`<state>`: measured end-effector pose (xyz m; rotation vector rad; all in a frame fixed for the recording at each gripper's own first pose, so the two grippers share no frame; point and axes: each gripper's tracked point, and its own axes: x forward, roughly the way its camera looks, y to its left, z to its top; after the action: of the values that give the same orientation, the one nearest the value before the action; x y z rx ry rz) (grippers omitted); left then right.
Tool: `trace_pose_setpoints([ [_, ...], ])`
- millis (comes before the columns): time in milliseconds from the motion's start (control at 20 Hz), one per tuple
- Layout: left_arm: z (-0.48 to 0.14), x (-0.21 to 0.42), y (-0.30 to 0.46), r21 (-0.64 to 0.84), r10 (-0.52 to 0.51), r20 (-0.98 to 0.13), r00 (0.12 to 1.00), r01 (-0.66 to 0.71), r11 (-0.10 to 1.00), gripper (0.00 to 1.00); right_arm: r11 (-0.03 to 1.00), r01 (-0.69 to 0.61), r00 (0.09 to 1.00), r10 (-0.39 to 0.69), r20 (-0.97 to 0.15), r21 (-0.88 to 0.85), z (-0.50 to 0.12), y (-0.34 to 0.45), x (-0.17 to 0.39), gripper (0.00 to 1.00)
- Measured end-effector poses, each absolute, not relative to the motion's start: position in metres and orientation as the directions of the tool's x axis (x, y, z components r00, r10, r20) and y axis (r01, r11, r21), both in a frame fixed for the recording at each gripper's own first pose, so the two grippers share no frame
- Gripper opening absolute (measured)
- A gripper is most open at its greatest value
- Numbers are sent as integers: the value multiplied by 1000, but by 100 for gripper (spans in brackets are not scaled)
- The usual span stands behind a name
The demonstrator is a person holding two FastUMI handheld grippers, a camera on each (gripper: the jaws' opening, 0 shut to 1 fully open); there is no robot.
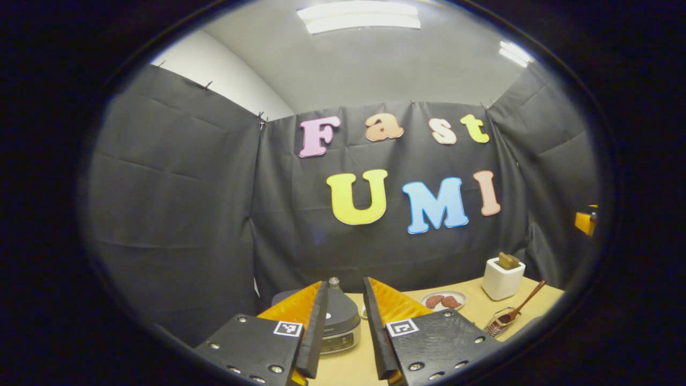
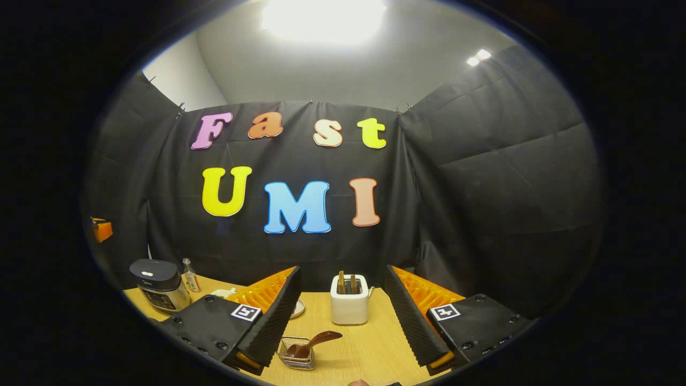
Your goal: Close the left gripper, press the button to open the rice cooker; take a wooden spoon from the chopstick holder with the right hand, scoop a spoonful of rice and pour it into the rice cooker, then put the wooden spoon back into the chopstick holder.
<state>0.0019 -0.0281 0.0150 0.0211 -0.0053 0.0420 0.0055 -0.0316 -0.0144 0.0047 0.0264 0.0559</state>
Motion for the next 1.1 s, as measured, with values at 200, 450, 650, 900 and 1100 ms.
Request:
trace_pose_setpoints([
  [200, 15, 7, -19, 34, 96, 14, 995, -96, 995, 15, 995, -100, 994, 100, -36, 8, -20, -35, 4, 98],
  [450, 10, 31, -9, 17, 74, -3, 997, -74, 997, 1, 995, -102, 994, 102, -40, -6, -25, -36, 8, 100],
  [650, -5, 72, 3, 9, 27, -33, 999, -26, 1000, 0, 998, -67, 996, 67, -55, -4, -29, -27, 15, 99],
  [900, -53, 119, 17, -2, -25, -113, 993, 25, 1000, 1, 1000, -20, 998, 19, -53, -22, -27, -4, 24, 99],
  [1100, -101, 149, 27, -19, -53, -194, 980, 50, 999, 0, 999, 5, 997, -8, -71, -42, -31, 11, 25, 95],
])
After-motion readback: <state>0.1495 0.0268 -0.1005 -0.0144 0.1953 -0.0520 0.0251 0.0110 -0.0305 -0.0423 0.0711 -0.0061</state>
